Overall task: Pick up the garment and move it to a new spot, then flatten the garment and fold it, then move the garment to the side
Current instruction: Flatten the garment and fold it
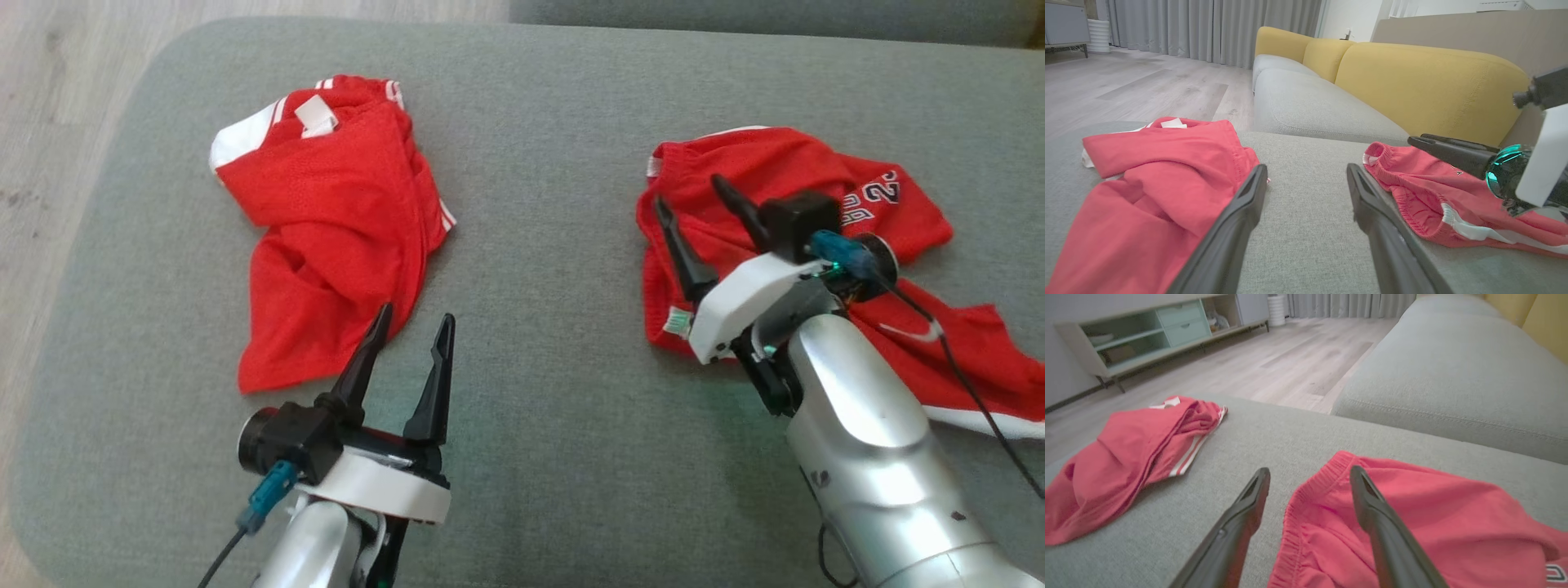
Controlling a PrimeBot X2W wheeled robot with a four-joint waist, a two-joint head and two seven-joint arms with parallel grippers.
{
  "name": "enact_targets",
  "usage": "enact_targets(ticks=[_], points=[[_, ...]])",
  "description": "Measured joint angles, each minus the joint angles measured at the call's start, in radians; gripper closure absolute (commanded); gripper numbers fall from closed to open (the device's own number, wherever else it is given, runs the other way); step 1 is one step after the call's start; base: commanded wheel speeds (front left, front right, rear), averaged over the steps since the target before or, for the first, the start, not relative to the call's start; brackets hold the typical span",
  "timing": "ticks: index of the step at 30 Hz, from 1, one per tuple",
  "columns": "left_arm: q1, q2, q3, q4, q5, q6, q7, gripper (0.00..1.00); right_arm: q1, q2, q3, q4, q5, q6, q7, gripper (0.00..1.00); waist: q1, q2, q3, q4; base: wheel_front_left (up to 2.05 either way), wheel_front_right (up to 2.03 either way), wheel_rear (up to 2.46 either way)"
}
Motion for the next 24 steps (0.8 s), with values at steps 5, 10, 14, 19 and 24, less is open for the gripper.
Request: enact_targets(ticks=[5,10,14,19,24], points=[[0.001,0.000,0.005,-0.002,0.001,0.000,0.000,0.00,0.046,0.000,-0.055,-0.045,0.031,0.000,-0.129,0.00,0.0000,0.0000,-0.020,-0.031,0.00,0.00,0.00],[0.002,0.000,0.020,-0.004,0.015,0.000,0.000,0.00,0.187,0.000,-0.160,-0.139,0.027,0.000,-0.181,0.00,0.0000,0.0000,-0.042,-0.077,0.00,0.00,0.00],[0.002,0.000,0.026,-0.004,0.018,0.000,0.000,0.00,0.290,0.003,-0.228,-0.221,0.010,0.000,-0.192,0.00,-0.0001,0.0000,-0.055,-0.107,0.00,0.00,0.00],[0.004,0.000,0.009,0.003,0.028,0.000,0.000,0.00,0.452,0.006,-0.318,-0.291,0.007,0.000,-0.199,0.00,-0.0002,0.0000,-0.068,-0.158,0.00,0.00,0.00],[0.003,0.001,-0.014,0.011,0.047,-0.001,0.000,0.00,0.510,0.014,-0.324,-0.317,0.002,0.000,-0.199,0.00,-0.0001,0.0000,-0.064,-0.203,0.00,0.00,0.00]])
